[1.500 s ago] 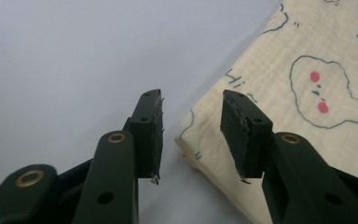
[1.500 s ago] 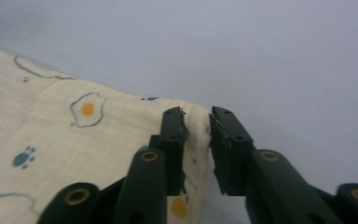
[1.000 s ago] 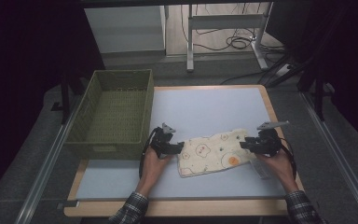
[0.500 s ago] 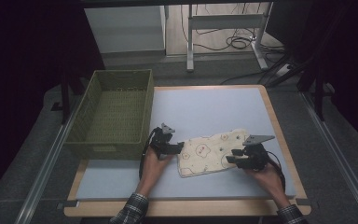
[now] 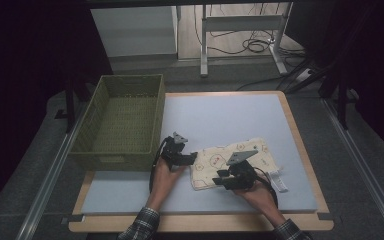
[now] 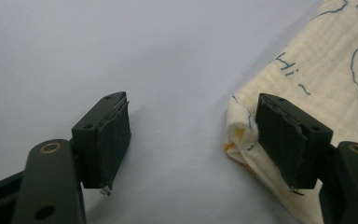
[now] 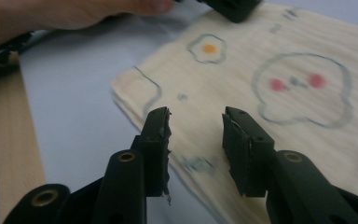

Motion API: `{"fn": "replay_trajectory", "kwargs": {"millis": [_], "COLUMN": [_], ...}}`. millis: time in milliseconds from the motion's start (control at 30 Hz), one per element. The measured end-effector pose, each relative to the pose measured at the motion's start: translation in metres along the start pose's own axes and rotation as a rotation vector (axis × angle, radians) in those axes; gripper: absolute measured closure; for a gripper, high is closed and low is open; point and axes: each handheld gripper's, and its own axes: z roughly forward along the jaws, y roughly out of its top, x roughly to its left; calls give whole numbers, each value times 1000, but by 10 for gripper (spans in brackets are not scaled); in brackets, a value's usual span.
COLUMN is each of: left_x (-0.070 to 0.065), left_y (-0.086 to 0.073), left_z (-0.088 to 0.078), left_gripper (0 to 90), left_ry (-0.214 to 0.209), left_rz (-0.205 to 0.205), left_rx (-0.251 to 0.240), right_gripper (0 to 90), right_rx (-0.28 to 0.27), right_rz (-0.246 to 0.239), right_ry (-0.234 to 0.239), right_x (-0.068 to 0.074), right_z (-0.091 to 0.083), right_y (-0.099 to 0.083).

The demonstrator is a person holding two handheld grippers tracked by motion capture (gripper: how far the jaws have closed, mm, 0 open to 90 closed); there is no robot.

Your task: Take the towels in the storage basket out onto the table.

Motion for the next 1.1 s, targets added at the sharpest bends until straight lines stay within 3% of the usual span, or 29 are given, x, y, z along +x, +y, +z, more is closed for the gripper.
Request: {"fn": "replay_trajectory", "kwargs": {"millis": [300, 367, 500, 567, 633, 700, 733, 800, 867, 933, 967, 1033, 1100], "left_x": [0, 0, 0, 0, 0, -1, -2, -3, -3, -6, -5, -3, -4], "left_y": [0, 0, 0, 0, 0, 0, 0, 0, 0, -1, -3, -5, -5], "left_z": [0, 0, 0, 0, 0, -1, -2, -2, -2, -6, -11, -16, -20], "left_gripper": [273, 273, 274, 275, 293, 396, 474, 615, 820, 858, 861, 861, 861], "left_ry": [0, 0, 0, 1, 0, -28, -53, -84, -143, -74, -59, -55, -32], "left_rz": [1, 0, -1, 0, 5, 28, 40, 30, 5, 4, -27, -80, -73], "left_rx": [0, 1, 0, 1, -6, -13, -15, -18, -18, -48, -80, -94, -88], "right_gripper": [638, 596, 571, 650, 728, 831, 841, 850, 854, 854, 854, 854, 853], "right_rx": [27, 35, 50, 56, 59, 74, 82, 90, 83, 76, 65, 37, 15], "right_rz": [-70, -90, -132, -157, -227, -224, -227, -201, -166, -133, -113, -77, -65], "right_ry": [64, 64, 31, -3, -65, -77, -81, -71, -50, -21, -9, 27, 54], "right_x": [31, 37, 45, 49, 55, 57, 56, 54, 51, 48, 46, 45, 46], "right_z": [32, 39, 49, 50, 50, 49, 49, 49, 48, 48, 49, 52, 55], "right_y": [20, 23, 23, 23, 21, 22, 23, 24, 25, 25, 26, 29, 33]}}
